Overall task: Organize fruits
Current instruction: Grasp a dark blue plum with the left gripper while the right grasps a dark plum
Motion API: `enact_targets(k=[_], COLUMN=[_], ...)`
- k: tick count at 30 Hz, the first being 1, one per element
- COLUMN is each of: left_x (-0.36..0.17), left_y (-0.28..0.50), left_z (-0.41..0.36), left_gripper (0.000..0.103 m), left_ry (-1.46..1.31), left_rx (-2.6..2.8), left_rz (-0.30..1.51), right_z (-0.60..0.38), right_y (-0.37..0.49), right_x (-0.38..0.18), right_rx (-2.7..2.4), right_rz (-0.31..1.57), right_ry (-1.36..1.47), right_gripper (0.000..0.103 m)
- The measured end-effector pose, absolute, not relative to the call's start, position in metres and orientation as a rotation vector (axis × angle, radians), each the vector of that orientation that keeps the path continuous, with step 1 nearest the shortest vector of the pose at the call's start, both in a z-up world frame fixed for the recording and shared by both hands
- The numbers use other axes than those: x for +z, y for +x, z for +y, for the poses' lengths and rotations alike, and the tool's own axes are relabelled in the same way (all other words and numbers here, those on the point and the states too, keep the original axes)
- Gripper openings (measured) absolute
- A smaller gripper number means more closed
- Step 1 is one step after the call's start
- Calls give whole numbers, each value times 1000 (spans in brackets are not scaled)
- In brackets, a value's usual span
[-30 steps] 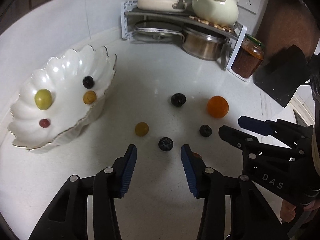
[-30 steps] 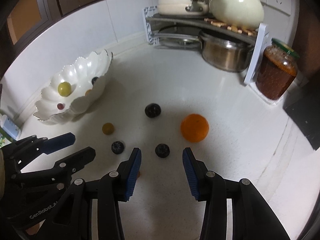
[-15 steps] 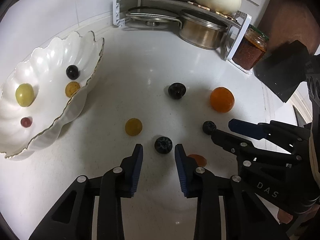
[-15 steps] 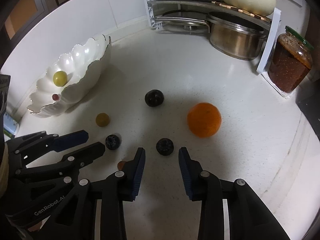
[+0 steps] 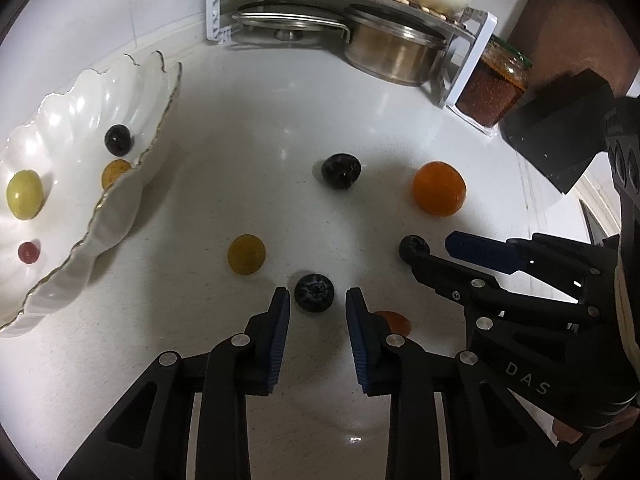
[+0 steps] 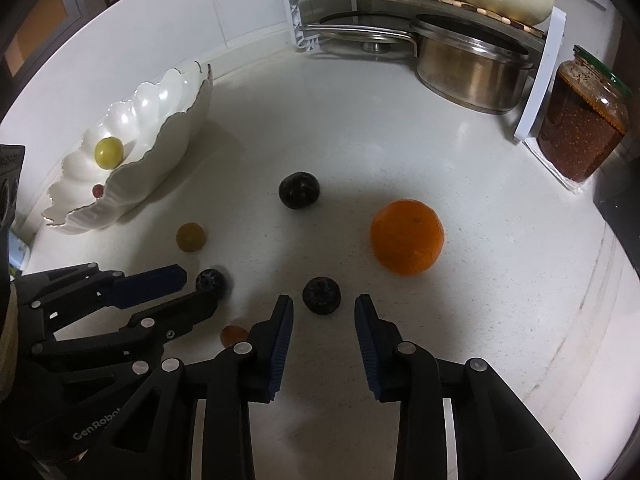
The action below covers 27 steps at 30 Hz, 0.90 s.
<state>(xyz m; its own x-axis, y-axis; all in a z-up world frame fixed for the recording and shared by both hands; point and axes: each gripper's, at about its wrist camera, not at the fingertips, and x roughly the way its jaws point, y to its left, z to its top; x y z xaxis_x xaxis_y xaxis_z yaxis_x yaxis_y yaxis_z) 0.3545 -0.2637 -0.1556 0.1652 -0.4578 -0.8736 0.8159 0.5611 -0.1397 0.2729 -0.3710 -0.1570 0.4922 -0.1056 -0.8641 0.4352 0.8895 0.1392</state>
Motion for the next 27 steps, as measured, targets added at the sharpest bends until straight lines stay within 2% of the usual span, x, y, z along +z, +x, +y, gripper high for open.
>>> enact_targets(k=[11,19,27], left_x=[-159,-165,-165], left_y=[357,359,359], left_z=[-271,-277,-277], left_gripper=[29,25,23], left_ry=[413,422,430], left_rx=[-939,-923,-919], left_rz=[1065,1066,1057], right_z=[-373,-372,-375], right_y=[281,284,284], right_x=[-164,-170,-175], right_rx=[-330,-320,-318], right_rz=[1026,1038,1034], right_ry=[366,369,371], right_gripper=[33,24,23])
